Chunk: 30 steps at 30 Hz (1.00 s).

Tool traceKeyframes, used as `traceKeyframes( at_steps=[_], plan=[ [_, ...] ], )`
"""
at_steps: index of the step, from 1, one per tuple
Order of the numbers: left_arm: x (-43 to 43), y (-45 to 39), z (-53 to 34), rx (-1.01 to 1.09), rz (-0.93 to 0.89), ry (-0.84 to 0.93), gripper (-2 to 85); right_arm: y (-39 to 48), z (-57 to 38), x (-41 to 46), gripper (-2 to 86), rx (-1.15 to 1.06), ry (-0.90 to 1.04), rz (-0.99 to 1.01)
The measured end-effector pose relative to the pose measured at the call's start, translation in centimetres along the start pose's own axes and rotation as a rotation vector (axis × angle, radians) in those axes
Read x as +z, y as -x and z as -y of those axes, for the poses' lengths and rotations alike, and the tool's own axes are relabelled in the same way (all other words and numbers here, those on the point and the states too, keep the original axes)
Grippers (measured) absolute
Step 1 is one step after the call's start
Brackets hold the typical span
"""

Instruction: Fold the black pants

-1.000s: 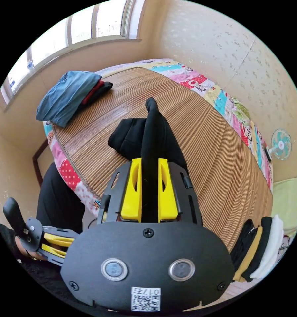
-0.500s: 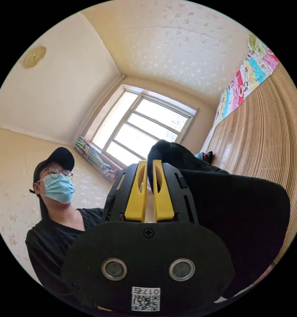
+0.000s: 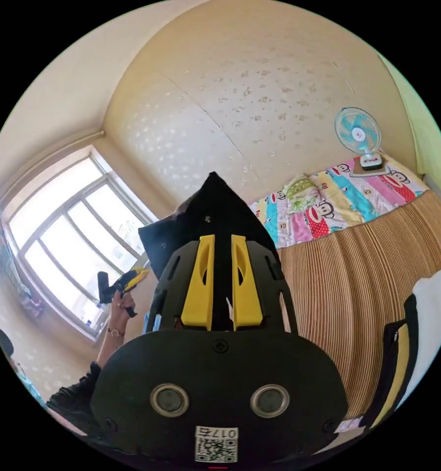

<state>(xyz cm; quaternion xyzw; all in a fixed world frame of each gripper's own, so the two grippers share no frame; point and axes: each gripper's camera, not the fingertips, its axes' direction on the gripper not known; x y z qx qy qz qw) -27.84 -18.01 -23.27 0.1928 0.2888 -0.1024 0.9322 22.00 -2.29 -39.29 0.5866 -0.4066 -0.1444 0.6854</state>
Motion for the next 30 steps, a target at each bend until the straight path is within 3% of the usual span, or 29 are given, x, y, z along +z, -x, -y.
traceKeyframes(
  at_steps=[5,7,10,13,15,17,19,20,22,24,25,28,30],
  plan=[
    [12.4,2.0,-14.8,-0.093,-0.227,0.358,14.2,-2.1,-15.9,9.4,11.0,-0.034,0.312,-0.113],
    [15.5,0.7,-20.4,-0.103,-0.342,0.413,14.3,-4.0,-23.7,13.2,13.1,0.048,0.416,-0.103],
    [18.6,-3.8,-26.9,-0.025,-0.427,0.461,14.5,-5.4,-31.4,14.8,16.0,0.206,0.418,-0.05],
    [21.4,-8.6,-30.3,0.119,-0.308,0.575,14.8,-6.7,-35.7,15.6,15.7,0.308,0.42,-0.042],
    [20.9,-10.4,-30.0,0.267,-0.081,0.603,9.4,-7.4,-35.3,14.5,11.7,0.292,0.46,-0.05],
    [17.5,-9.3,-27.7,0.196,-0.257,0.517,5.0,-9.1,-33.8,11.8,6.3,0.31,0.453,0.097],
    [12.9,-6.8,-25.3,0.048,-0.529,0.383,4.7,-13.3,-32.6,5.3,4.6,0.394,0.261,0.512],
    [9.9,-5.0,-24.4,-0.023,-0.659,0.301,4.8,-14.6,-32.6,3.5,4.3,0.42,0.202,0.617],
    [6.4,-2.5,-24.3,-0.077,-0.754,0.232,4.9,-19.0,-33.9,-2.8,4.1,0.46,0.048,0.844],
    [4.4,0.7,-26.7,-0.152,-0.718,0.268,5.3,-21.3,-35.9,-6.9,4.3,0.439,0.03,0.79],
    [4.4,1.5,-27.7,-0.181,-0.689,0.292,5.5,-22.6,-37.6,-9.0,4.5,0.439,0.076,0.665],
    [5.6,5.6,-34.3,-0.363,-0.411,0.423,7.5,-25.4,-43.2,-11.1,7.0,0.519,0.304,0.278],
    [6.8,6.9,-39.0,-0.447,-0.173,0.569,9.8,-26.3,-46.3,-11.5,9.3,0.542,0.387,0.224]
  ],
)
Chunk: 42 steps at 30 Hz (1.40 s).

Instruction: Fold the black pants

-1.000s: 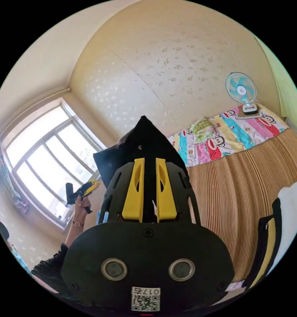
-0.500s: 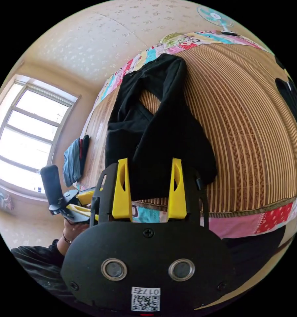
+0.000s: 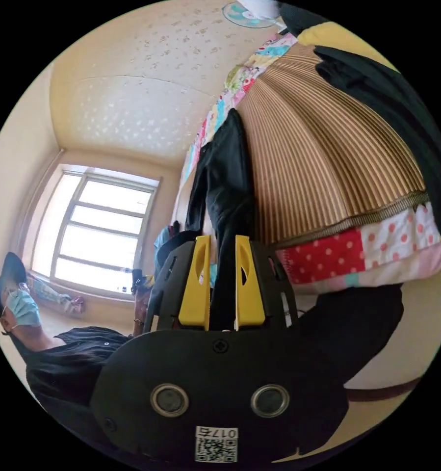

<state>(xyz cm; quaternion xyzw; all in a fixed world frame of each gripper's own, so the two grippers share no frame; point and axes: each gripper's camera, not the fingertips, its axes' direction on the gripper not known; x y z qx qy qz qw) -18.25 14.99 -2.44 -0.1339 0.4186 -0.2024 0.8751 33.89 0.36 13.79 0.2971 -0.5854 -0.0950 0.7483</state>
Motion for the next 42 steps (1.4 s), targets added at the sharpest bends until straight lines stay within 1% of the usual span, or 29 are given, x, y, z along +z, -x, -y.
traceKeyframes(
  at_steps=[1,4,6,9,10,12,14,15,16,17,18,19,20,21,22,23,24,25,27,28,29,30,31,32,34,35,37,40,42],
  plan=[
    [0.3,0.2,-0.6,-0.011,0.035,-0.001,10.4,-1.1,-1.3,0.1,10.4,0.014,0.02,-0.006],
    [0.4,-0.9,-2.4,-0.01,0.15,-0.098,10.2,-1.7,-3.7,0.0,12.5,-0.001,0.021,-0.061],
    [-0.4,-3.5,-2.3,0.078,0.224,-0.208,10.3,-1.4,-4.4,0.2,13.7,-0.031,0.039,-0.109],
    [-1.0,-5.5,-0.4,0.142,0.259,-0.271,10.8,-1.1,-5.4,0.4,14.1,-0.048,0.092,-0.089],
    [-1.0,-5.7,0.1,0.152,0.236,-0.267,11.0,-1.0,-6.1,-0.2,14.0,-0.056,0.073,-0.077],
    [-0.5,-6.5,2.1,0.215,0.09,-0.23,11.2,-1.0,-7.5,-1.5,13.8,-0.056,0.035,-0.038],
    [0.9,-7.8,3.4,0.294,0.002,-0.188,11.2,-1.4,-9.1,-2.8,14.3,-0.062,-0.005,0.079],
    [2.5,-8.9,4.2,0.358,-0.022,-0.136,11.2,-1.8,-10.2,-3.3,15.1,-0.07,-0.021,0.162],
    [3.5,-9.4,4.6,0.373,-0.024,-0.098,11.2,-2.1,-11.0,-3.3,15.4,-0.076,-0.01,0.188],
    [5.7,-10.3,5.3,0.385,-0.024,-0.021,11.2,-2.3,-11.4,-3.1,15.5,-0.075,0.009,0.168],
    [7.5,-11.4,5.5,0.415,-0.044,0.033,11.2,-2.5,-11.8,-2.3,14.6,-0.062,0.06,0.085],
    [8.2,-12.0,5.5,0.433,-0.056,0.05,11.2,-2.4,-12.1,-1.4,12.6,-0.066,0.115,-0.002],
    [9.2,-13.1,5.2,0.466,-0.069,0.068,11.2,-2.1,-12.3,-1.0,11.2,-0.077,0.144,-0.04],
    [9.6,-14.0,4.8,0.492,-0.065,0.074,11.1,-1.2,-12.6,0.0,8.4,-0.123,0.214,-0.104],
    [9.6,-14.3,4.6,0.501,-0.061,0.073,11.1,0.2,-13.1,0.6,5.9,-0.195,0.291,-0.108],
    [9.4,-14.7,4.1,0.514,-0.063,0.062,11.0,1.0,-13.5,0.5,5.4,-0.238,0.312,-0.066],
    [8.9,-14.7,3.7,0.523,-0.083,0.049,10.9,2.3,-14.4,-0.7,4.5,-0.327,0.302,0.084],
    [8.6,-14.6,3.5,0.523,-0.096,0.042,10.9,2.3,-15.4,-2.7,4.1,-0.371,0.234,0.261],
    [7.4,-13.4,3.0,0.499,-0.139,0.027,10.6,-0.3,-16.2,-5.0,3.6,-0.301,0.15,0.467],
    [7.3,-12.9,2.9,0.491,-0.139,0.028,10.6,-2.7,-16.7,-5.5,3.4,-0.222,0.139,0.469],
    [7.1,-12.1,2.7,0.475,-0.125,0.034,10.5,-3.9,-17.0,-5.6,3.3,-0.175,0.144,0.413],
    [7.1,-11.3,2.6,0.455,-0.097,0.049,10.5,-6.2,-17.7,-5.5,3.2,-0.062,0.176,0.208],
    [7.1,-11.0,2.6,0.443,-0.087,0.059,10.5,-7.0,-18.5,-5.4,3.1,-0.033,0.216,0.063],
    [7.2,-10.5,2.4,0.427,-0.085,0.08,10.7,-6.8,-19.0,-5.3,3.0,-0.059,0.23,0.077],
    [7.1,-10.5,2.2,0.423,-0.113,0.098,11.2,-4.5,-20.7,-4.9,3.0,-0.177,0.236,0.288],
    [6.8,-10.7,2.1,0.422,-0.122,0.094,11.4,-3.7,-21.1,-4.6,3.0,-0.208,0.239,0.314],
    [6.1,-11.3,2.3,0.416,-0.108,0.076,12.4,-0.1,-22.6,-2.8,3.0,-0.32,0.28,0.297],
    [4.3,-12.7,3.0,0.426,-0.074,0.031,14.2,3.5,-23.8,0.2,3.1,-0.396,0.338,0.247],
    [3.6,-13.7,4.0,0.421,0.028,0.032,14.2,4.9,-24.5,1.9,3.2,-0.437,0.356,0.24]
  ],
)
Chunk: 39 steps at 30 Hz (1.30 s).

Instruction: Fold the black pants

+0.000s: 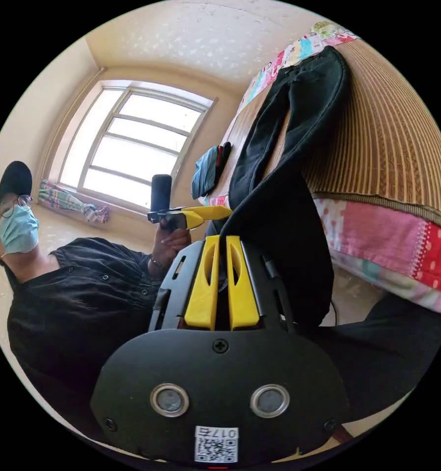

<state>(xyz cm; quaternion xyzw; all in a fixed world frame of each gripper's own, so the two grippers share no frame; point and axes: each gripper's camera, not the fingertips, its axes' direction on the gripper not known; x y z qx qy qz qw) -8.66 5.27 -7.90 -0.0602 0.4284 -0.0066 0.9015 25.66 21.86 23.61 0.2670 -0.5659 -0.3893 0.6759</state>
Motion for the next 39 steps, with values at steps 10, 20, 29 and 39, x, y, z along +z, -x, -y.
traceKeyframes(
  at_steps=[10,20,29,39],
  plan=[
    [-1.3,3.6,0.0,0.053,-0.095,0.059,3.4,-3.8,2.3,4.8,6.5,-0.063,0.512,-0.023],
    [-6.3,9.3,-0.9,-0.029,-0.354,-0.084,3.0,-25.9,25.6,-7.6,16.5,0.405,-0.22,-0.308],
    [-10.1,18.0,-6.1,-0.273,-0.728,-0.358,2.0,-19.1,40.7,4.0,3.4,0.208,-0.383,-0.876],
    [-13.6,23.4,-14.5,-0.575,-0.295,-0.347,3.2,-12.2,49.7,23.2,4.5,-0.152,-0.091,-0.331]
  ],
)
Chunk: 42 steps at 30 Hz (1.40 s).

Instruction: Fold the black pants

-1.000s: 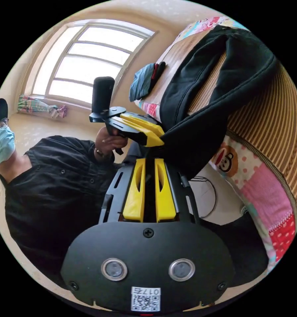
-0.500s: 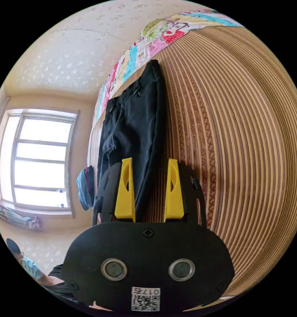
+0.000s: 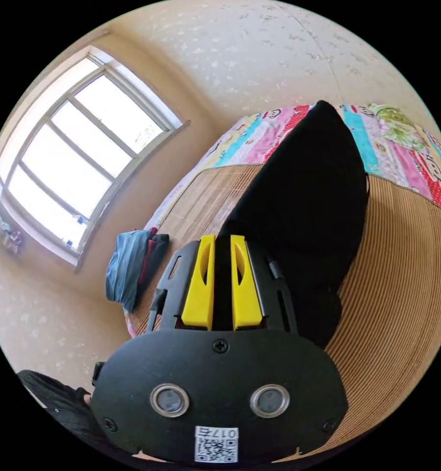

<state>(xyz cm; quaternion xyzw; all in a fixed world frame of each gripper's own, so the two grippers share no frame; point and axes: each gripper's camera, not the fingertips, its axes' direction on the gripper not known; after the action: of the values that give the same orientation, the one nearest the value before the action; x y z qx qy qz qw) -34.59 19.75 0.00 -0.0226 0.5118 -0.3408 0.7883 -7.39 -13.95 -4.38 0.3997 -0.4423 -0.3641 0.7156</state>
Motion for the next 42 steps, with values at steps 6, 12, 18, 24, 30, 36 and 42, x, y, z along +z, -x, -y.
traceKeyframes(
  at_steps=[6,12,18,24,30,36,42],
  plan=[
    [0.5,-3.0,1.1,0.189,0.09,-0.071,6.7,2.0,-12.5,-3.3,8.5,-0.016,0.064,-0.093],
    [5.1,-7.4,7.2,0.332,0.15,-0.064,12.6,0.4,-26.5,-5.2,12.7,0.176,0.07,-0.063],
    [12.2,-7.0,10.9,0.241,0.153,0.059,14.2,-3.9,-29.2,-2.8,15.5,0.393,0.034,0.272],
    [16.8,-6.9,10.0,0.184,0.012,0.162,6.5,-7.5,-22.2,1.2,7.3,0.48,0.124,0.468],
    [12.7,-21.7,-3.8,0.673,-0.188,0.044,5.4,5.8,-15.2,-10.0,1.5,-0.03,-0.006,0.411],
    [9.2,-40.7,-20.7,1.275,-0.249,-0.22,5.5,20.7,-6.8,-25.1,0.3,-0.499,-0.291,0.425],
    [13.6,-48.1,-27.5,1.234,-0.314,-0.298,5.8,27.7,0.3,-30.1,0.3,-0.588,-0.487,0.255]
  ],
)
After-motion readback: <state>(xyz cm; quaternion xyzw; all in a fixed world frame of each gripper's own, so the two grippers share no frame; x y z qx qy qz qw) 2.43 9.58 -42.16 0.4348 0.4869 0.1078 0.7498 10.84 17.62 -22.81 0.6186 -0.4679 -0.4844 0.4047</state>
